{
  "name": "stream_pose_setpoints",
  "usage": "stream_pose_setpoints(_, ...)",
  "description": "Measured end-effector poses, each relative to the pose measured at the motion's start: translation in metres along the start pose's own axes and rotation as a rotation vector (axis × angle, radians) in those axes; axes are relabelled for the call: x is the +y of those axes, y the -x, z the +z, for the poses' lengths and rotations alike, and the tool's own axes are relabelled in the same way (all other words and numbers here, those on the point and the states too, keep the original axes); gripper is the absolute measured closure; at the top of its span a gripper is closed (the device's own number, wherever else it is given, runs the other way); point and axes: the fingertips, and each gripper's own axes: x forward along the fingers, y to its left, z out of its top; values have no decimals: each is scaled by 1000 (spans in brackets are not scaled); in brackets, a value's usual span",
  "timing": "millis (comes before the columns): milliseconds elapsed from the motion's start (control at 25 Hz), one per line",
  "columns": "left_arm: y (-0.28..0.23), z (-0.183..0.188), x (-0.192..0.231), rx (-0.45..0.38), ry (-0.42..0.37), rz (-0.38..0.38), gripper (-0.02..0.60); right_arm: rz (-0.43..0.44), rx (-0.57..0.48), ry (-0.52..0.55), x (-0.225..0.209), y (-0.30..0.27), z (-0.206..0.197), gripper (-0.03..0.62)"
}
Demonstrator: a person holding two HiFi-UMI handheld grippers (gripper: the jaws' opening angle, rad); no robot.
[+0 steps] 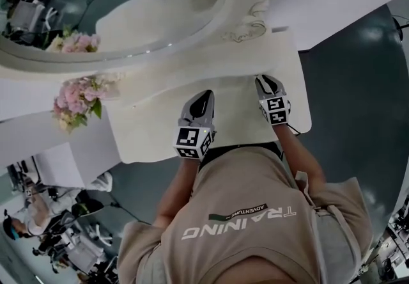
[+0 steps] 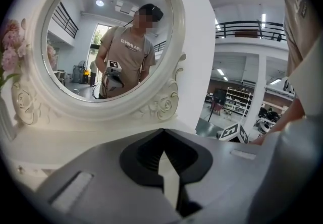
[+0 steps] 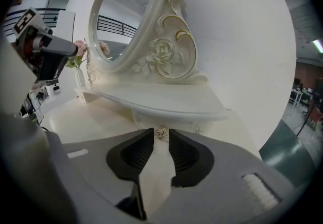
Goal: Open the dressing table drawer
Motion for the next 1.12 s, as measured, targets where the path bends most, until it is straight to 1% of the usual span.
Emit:
stream_pose_setpoints(120,-3,-1,1,11,-5,-6,563,4,11,-30,2,-9,-3,491)
stream_pose_setpoints(280,-5,-2,3,20,0,-12,563,3,21,-37,3,-18,-5,482)
stream_pose_setpoints(560,-5,-2,9,11,19,-3,563,-21,29,-45,3,-30,-6,482)
stream_pose_setpoints(600,-4,-2,9,8,24,-2,563,-29,30,-51,3,-31,-5,495)
stream_pose_setpoints(640,-3,-1,10,5,28,0,563,-37,32,-54,3,-32,-5,493)
stream_pose_setpoints(880,10,-2,15,-5,31,20,563,-46,49,-50,3,-29,-6,499)
stream_pose_setpoints(1120,20,-4,8,-20,36,20,563,-58,59,-49,4,-17,-17,499)
